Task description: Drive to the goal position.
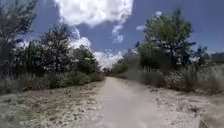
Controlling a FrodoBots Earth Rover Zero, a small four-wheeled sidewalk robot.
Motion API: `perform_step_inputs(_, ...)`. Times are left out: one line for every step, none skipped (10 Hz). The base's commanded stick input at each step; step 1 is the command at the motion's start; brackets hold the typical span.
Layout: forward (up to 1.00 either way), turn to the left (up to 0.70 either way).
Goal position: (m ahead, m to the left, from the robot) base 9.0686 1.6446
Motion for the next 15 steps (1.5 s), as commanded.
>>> perform_step_inputs(0.45, 0.0)
perform_step_inputs(0.45, 0.0)
perform_step_inputs(0.45, 0.0)
perform_step_inputs(0.45, 0.0)
perform_step_inputs(0.45, 0.0)
perform_step_inputs(0.45, 0.0)
perform_step_inputs(0.45, 0.0)
perform_step_inputs(0.45, 0.0)
perform_step_inputs(0.45, 0.0)
perform_step_inputs(0.45, 0.0)
perform_step_inputs(0.45, 0.0)
perform_step_inputs(0.45, 0.0)
perform_step_inputs(0.45, 0.0)
perform_step_inputs(0.45, 0.0)
perform_step_inputs(0.45, 0.0)
